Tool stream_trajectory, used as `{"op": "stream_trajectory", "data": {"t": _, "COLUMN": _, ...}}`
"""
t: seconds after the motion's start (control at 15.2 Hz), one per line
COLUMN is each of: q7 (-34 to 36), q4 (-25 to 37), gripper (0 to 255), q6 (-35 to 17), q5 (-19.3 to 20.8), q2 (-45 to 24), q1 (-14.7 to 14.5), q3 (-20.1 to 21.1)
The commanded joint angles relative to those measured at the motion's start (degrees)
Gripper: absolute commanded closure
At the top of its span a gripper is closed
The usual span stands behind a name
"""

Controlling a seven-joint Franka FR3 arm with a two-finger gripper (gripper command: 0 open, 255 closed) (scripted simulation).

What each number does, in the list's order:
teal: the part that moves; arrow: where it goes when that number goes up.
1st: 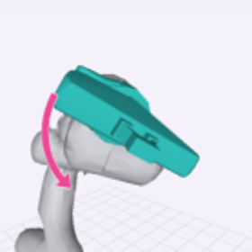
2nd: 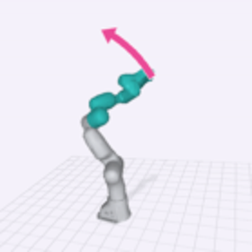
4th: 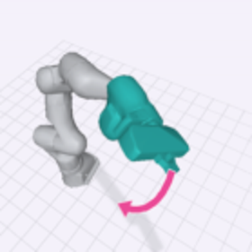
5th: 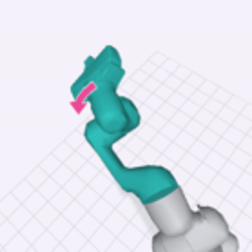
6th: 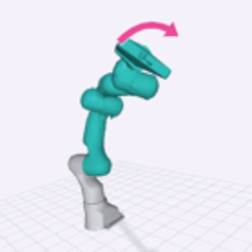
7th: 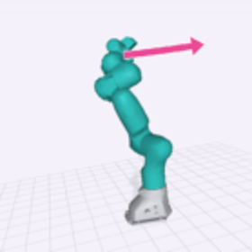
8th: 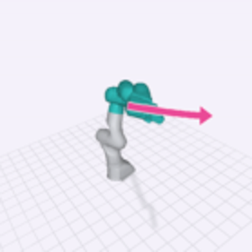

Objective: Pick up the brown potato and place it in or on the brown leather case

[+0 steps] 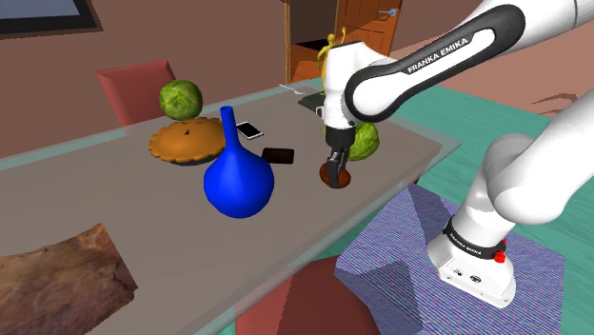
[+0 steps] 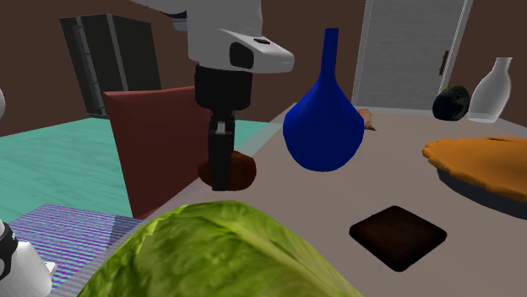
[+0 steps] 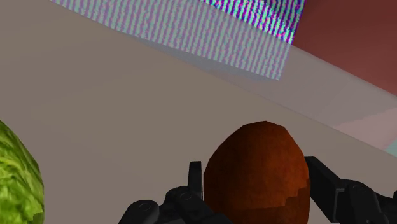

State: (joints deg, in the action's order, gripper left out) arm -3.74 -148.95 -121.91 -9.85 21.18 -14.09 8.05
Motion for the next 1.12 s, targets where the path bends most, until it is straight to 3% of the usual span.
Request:
{"op": "stream_trajectory", "data": {"t": 0.0, "q7": 0.1, "q4": 0.8, "gripper": 255, "q6": 1.9, "q5": 0.1, "q2": 1.1, "q1": 0.0, "q3": -0.1}}
{"op": "stream_trajectory", "data": {"t": 0.53, "q7": 0.6, "q4": 4.5, "gripper": 255, "q6": 8.4, "q5": 0.5, "q2": 3.9, "q1": 0.2, "q3": -0.5}}
{"op": "stream_trajectory", "data": {"t": 1.06, "q7": -2.3, "q4": 21.5, "gripper": 255, "q6": 8.5, "q5": 3.7, "q2": -13.4, "q1": 3.0, "q3": -2.8}}
